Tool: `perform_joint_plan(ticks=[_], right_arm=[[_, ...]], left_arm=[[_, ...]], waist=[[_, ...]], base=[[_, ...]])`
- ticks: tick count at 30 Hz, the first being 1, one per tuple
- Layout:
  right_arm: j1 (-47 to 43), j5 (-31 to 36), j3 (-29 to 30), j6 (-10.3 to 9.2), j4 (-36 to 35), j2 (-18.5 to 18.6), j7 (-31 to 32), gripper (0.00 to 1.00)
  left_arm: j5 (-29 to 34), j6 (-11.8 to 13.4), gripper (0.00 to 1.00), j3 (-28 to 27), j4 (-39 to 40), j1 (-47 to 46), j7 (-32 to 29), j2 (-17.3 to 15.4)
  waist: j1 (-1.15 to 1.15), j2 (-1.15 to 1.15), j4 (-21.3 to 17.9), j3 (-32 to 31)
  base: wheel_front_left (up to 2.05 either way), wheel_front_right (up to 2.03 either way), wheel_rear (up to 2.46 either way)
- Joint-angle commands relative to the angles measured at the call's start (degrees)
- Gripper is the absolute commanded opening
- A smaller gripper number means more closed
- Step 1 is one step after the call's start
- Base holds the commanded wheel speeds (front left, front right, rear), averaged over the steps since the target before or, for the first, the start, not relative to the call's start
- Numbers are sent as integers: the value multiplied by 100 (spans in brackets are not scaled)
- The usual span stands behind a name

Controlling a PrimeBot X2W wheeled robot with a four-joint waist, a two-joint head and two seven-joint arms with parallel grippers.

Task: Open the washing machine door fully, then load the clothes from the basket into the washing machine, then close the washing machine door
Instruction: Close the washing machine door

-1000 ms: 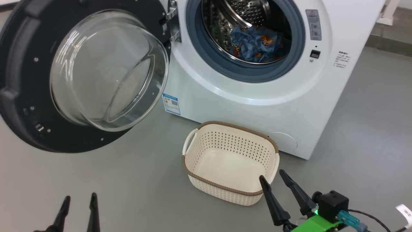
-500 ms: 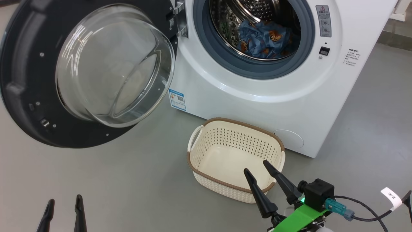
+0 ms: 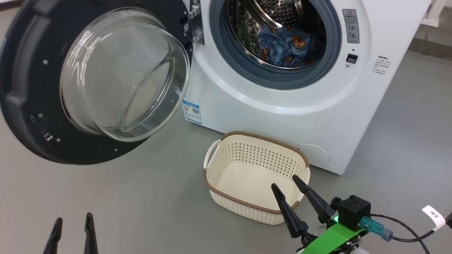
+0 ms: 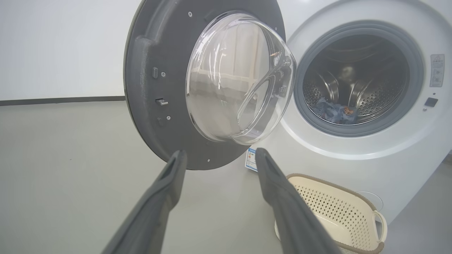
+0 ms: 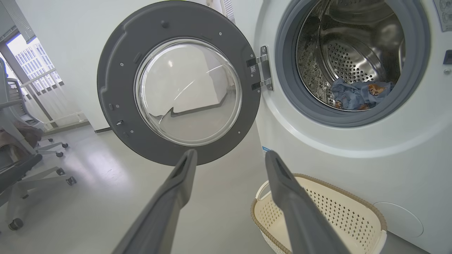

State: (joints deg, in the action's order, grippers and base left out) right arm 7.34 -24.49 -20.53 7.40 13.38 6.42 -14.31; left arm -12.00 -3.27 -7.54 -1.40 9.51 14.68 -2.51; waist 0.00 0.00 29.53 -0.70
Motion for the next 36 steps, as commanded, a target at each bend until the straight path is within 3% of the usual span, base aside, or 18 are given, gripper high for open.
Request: perform_joint_plan(ticks=[1, 36], right_arm=[[76, -38, -69, 9, -160, -23, -69, 100], [-70, 81, 40, 9, -227, -58, -69, 100]], left_arm=[[-6, 21, 100, -151, 109, -118, 32, -37], [-23, 15, 100, -182, 7, -182, 32, -37]], waist=[[0, 0, -10, -12], [0, 0, -30, -43]], base=[[0, 0, 0], [0, 0, 0]])
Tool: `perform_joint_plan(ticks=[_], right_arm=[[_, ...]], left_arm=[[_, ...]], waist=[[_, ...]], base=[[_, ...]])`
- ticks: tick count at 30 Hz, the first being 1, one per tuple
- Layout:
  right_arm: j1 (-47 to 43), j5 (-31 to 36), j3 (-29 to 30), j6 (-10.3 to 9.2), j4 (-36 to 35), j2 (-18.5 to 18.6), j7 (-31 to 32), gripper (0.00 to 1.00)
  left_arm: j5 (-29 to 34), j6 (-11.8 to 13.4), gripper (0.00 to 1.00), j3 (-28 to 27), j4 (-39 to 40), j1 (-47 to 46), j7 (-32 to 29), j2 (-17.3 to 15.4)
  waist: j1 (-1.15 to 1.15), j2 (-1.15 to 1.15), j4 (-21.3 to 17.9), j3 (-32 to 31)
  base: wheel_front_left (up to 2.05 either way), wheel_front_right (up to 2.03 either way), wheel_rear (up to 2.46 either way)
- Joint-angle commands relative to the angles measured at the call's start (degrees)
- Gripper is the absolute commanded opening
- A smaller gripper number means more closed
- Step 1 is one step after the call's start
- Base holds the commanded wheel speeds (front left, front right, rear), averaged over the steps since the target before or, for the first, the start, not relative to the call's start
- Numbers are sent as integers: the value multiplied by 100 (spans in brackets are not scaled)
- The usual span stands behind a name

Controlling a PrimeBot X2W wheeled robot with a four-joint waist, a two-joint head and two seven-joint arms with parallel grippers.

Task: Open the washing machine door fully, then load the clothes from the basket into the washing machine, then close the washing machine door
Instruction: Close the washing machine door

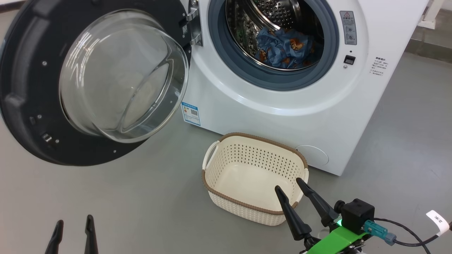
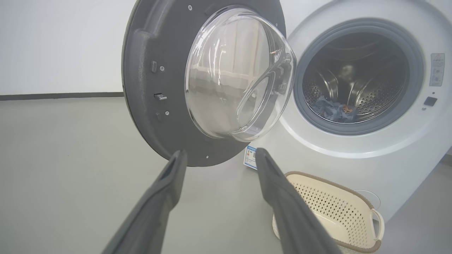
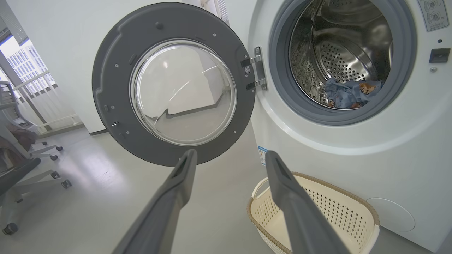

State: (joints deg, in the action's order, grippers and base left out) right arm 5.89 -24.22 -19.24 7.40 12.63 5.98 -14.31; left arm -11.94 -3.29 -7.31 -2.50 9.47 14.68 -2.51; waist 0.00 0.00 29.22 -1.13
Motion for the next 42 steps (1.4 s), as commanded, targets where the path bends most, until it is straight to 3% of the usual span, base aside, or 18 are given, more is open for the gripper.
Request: perform_joint_plan(ticks=[1, 2, 3, 14, 20, 23, 29, 35, 42], right_arm=[[70, 54, -82, 9, -156, -17, -69, 100], [61, 56, -77, 9, -161, -20, -69, 100], [50, 60, -69, 9, -166, -22, -69, 100], [-142, 194, 59, 9, -283, 77, -69, 100], [-276, 379, 194, 9, -454, 202, -69, 100], [-238, 472, 145, 9, -531, 346, -69, 100], [-77, 532, 201, 9, -713, 633, 7, 100], [20, 547, 227, 9, -854, 822, 80, 100], [161, 539, 204, 9, -949, 910, 116, 100]], left_arm=[[-91, 22, 84, -211, 115, -187, 32, -37], [-187, 18, 31, -212, 104, -193, 32, -37], [-276, 13, 0, -216, 103, -202, 32, -37], [-288, -57, 0, -592, 320, -471, 32, -55], [-558, -205, 0, -1031, 355, -974, 32, -236], [-1009, -268, 0, -1420, 299, -1329, 32, -395], [-1865, -356, 0, -2171, 4, -2141, 32, -1076], [-2685, -364, 0, -2787, -793, -3063, -242, -1844], [-3129, -72, 0, -3338, -2126, -4086, -504, -2849]], waist=[[0, 0, 1, 1], [0, 0, 3, 3], [0, 0, 5, 7], [0, 0, 33, 351], [0, 0, 13, 848], [0, 0, -143, 1182], [0, 0, -482, 1756], [0, 0, -728, 2058], [0, 0, -987, 2250]], base=[[0, 0, 0], [0, 0, 0], [0, 0, 0], [0, 0, 0], [0, 0, 0], [0, 0, 0], [0, 0, 0], [0, 0, 0], [0, 0, 0]])
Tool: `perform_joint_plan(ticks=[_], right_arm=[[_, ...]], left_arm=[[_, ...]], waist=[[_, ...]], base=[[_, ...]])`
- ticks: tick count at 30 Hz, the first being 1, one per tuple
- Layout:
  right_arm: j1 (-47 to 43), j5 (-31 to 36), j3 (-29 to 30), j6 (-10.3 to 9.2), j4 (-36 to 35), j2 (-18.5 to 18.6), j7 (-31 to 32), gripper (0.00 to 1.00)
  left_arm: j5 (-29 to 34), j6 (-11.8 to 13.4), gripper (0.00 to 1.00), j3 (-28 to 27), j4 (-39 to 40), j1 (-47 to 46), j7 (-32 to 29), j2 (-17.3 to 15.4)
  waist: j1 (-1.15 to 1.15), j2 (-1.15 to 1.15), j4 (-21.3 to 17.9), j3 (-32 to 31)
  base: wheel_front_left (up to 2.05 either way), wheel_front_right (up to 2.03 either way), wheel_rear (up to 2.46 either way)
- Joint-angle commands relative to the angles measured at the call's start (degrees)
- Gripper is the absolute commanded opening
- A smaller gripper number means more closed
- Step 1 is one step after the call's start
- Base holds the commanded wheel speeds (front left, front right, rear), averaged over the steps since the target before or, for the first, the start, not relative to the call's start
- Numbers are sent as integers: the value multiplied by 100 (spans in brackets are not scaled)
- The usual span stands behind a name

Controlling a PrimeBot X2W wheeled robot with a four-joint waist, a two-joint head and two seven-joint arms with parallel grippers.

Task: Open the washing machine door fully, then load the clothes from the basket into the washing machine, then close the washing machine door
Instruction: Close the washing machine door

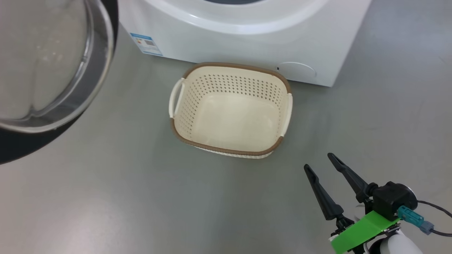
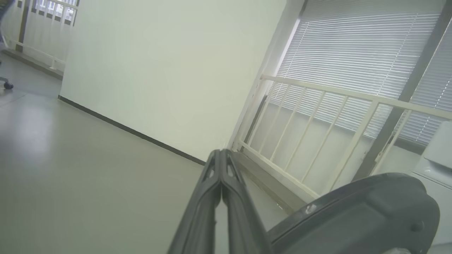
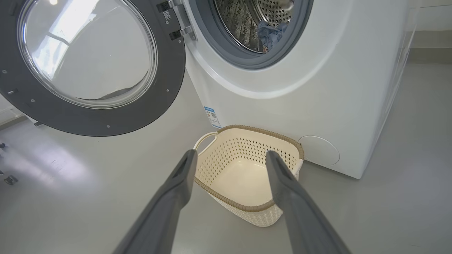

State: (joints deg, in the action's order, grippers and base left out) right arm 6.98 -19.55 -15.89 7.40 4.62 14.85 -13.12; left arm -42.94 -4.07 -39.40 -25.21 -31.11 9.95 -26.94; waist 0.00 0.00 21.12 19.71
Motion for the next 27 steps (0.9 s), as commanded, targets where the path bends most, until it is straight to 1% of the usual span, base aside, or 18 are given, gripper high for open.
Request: perform_joint_plan(ticks=[1, 3, 5, 9, 11, 13, 18, 19, 24, 27], right_arm=[[53, 71, -127, 9, -150, 37, -3, 100], [53, 72, -121, 9, -150, 65, -6, 100], [51, 65, -120, 9, -146, 92, -13, 100], [111, 52, -153, 9, -157, 86, -25, 100], [149, 38, -117, 9, -171, 70, -35, 100], [171, 32, -95, 9, -178, 81, -42, 100], [147, 45, -75, 9, -171, 103, -62, 100], [147, 45, -75, 9, -171, 103, -62, 100], [171, 31, -115, 9, -213, 83, -82, 100], [180, 15, -137, 9, -232, 105, -93, 100]], left_arm=[[-91, 38, 0, -186, -64, -155, -88, -536], [-302, 75, 0, -312, -486, -449, -246, -753], [-581, 129, 0, -428, -929, -753, -532, -909], [-1061, 456, 0, -744, -1835, -1137, -1257, -1316], [-1209, 573, 0, -894, -2180, -1206, -1485, -1518], [-1385, 622, 0, -1021, -2462, -1287, -1725, -1632], [-1801, 498, 0, -1236, -2877, -1478, -2262, -1718], [-1801, 498, 0, -1236, -2877, -1478, -2262, -1718], [-1911, 305, 0, -1146, -3045, -1553, -2658, -1714], [-1966, 248, 0, -1133, -3129, -1583, -2804, -1718]], waist=[[0, 0, -215, 188], [0, 0, -280, 230], [0, 0, -327, 258], [0, 0, -480, 301], [0, 0, -543, 327], [0, 0, -580, 353], [0, 0, -618, 391], [0, 0, -618, 391], [0, 0, -607, 415], [0, 0, -604, 408]], base=[[0, 0, 0], [0, 0, 0], [0, 0, 0], [0, 0, 0], [0, 0, 0], [0, 0, 0], [0, 0, 0], [0, 0, 0], [0, 0, 0], [0, 0, 0]])
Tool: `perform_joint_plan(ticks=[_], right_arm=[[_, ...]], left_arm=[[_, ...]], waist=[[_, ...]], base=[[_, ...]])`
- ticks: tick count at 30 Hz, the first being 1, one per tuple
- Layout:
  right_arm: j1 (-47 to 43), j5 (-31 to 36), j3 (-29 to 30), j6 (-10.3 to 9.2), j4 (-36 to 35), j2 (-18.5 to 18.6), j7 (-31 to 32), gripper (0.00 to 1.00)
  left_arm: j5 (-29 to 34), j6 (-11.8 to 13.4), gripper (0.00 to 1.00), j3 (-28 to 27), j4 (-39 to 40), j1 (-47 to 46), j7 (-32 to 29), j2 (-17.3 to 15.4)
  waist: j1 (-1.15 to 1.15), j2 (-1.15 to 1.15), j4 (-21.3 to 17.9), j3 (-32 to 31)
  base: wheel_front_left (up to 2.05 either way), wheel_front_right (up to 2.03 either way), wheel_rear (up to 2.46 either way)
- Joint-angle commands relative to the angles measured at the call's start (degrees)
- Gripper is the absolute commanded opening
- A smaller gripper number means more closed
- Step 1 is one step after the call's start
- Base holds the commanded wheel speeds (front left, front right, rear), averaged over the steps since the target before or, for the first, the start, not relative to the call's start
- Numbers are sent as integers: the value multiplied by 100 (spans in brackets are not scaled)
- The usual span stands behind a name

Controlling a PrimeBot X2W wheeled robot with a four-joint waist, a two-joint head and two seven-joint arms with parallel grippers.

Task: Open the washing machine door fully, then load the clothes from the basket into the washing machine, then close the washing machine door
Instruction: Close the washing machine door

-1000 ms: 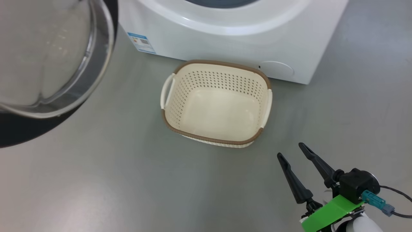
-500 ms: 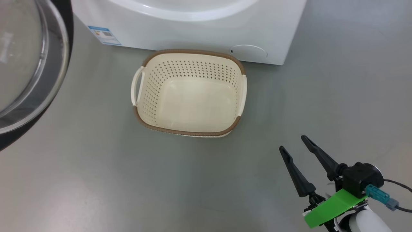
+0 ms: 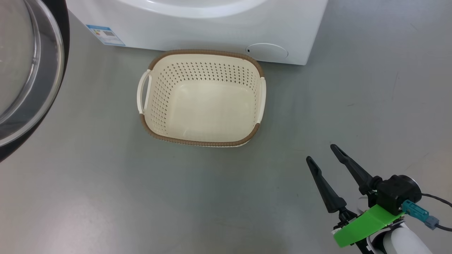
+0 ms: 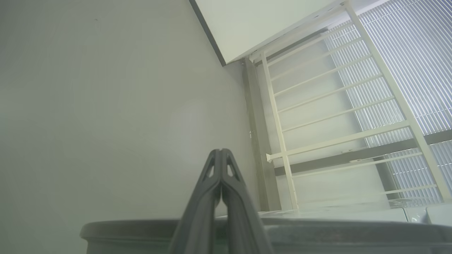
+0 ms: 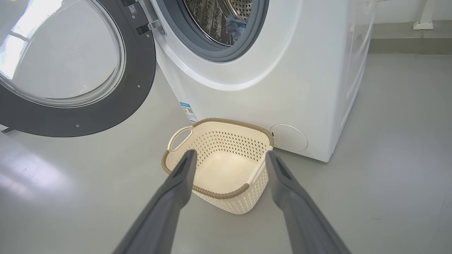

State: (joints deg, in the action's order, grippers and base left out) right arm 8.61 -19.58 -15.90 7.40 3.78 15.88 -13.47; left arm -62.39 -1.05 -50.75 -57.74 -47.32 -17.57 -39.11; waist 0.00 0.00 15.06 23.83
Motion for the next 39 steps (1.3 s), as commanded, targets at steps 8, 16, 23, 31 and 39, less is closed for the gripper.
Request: perform_joint_plan(ticks=[8, 16, 23, 31, 39], right_arm=[[9, 26, -103, 9, -105, 16, -73, 100], [27, 22, -121, 9, -52, -20, -82, 100], [41, -3, -143, 9, 23, -73, -101, 100], [38, -17, -148, 9, 104, -130, -121, 100], [33, -29, -148, 9, 153, -163, -136, 100]], left_arm=[[-179, -308, 0, 115, 52, 0, -617, -402], [-326, -541, 0, 324, 281, 97, -1337, -242], [-496, -622, 0, 414, 620, 491, -1912, -91], [-823, -641, 0, 548, 1226, 811, -2715, 166], [-1167, -643, 0, 567, 1833, 1133, -3322, 422]], waist=[[0, 0, 49, -57], [0, 0, 83, -136], [0, 0, 80, -237], [0, 0, 96, -372], [0, 0, 91, -467]], base=[[0, 0, 0], [0, 0, 0], [0, 0, 0], [0, 0, 0], [0, 0, 0]])
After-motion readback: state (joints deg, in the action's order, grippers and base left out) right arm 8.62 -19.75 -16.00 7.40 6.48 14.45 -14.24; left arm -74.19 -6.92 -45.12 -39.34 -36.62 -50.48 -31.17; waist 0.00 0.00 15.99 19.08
